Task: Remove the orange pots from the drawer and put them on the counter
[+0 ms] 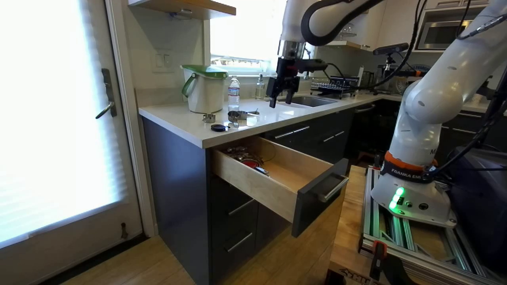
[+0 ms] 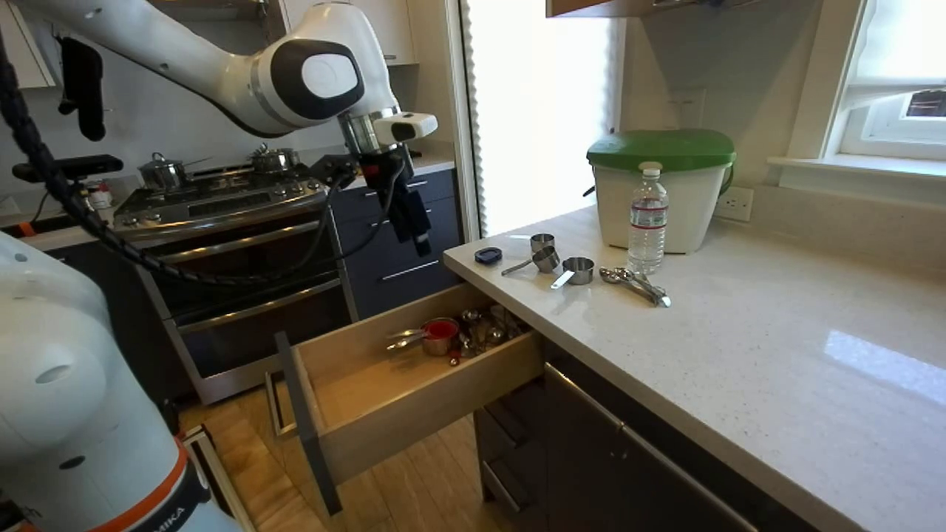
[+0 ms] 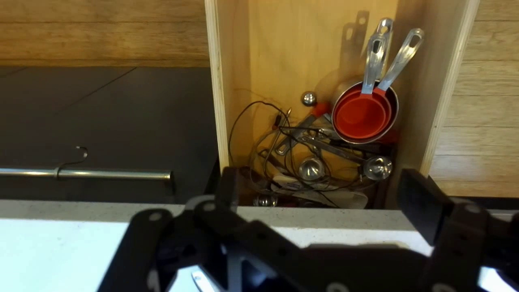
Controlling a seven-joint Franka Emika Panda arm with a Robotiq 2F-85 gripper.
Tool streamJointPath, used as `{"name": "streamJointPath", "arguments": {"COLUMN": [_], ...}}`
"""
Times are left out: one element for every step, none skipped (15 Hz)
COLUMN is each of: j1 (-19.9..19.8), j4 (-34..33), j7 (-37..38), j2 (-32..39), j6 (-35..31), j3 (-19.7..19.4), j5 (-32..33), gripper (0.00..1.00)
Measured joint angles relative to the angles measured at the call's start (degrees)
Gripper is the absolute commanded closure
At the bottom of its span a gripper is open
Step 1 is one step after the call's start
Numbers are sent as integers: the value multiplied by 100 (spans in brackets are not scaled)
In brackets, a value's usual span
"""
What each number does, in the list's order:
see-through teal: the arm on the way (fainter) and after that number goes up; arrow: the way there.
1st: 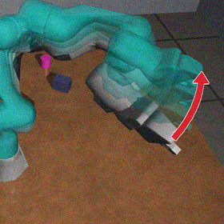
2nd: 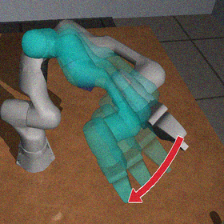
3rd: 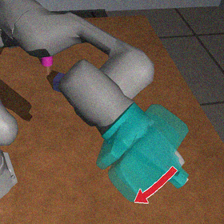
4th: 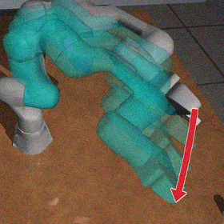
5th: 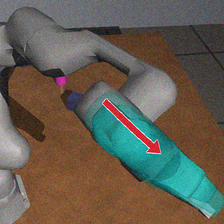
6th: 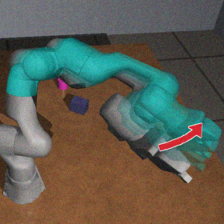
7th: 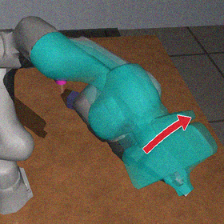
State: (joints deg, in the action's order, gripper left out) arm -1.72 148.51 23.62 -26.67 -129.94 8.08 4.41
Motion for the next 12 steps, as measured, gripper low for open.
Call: {"name": "streamJointPath", "arguments": {"j1": [-25, -49, -69, -75, -73, -60, -45, -43, -43, -43, -43, -43], "j4": [63, 117, 172, 214, 233, 238, 238, 235, 230, 224, 220, 217], "j7": [239, 470, 686, 860, 988, 1013, 1014, 1014, 1014, 1014, 1014, 1014], "j2": [106, 221, 346, 482, 623, 764, 889, 972, 1019, 1034, 1033, 1033], "j6": [-88, -182, -291, -378, -395, -396, -396, -396, -396, -396, -396, -396], "j3": [96, 182, 251, 298, 333, 355, 363, 369, 369, 369, 369, 369], "j5": [21, 33, 35, 35, 35, 35, 35, 35, 35, 35, 35, 35], "gripper": [0, 0, 0, 0, 0, 0, 0, 0, 0, 0, 0, 0]}}
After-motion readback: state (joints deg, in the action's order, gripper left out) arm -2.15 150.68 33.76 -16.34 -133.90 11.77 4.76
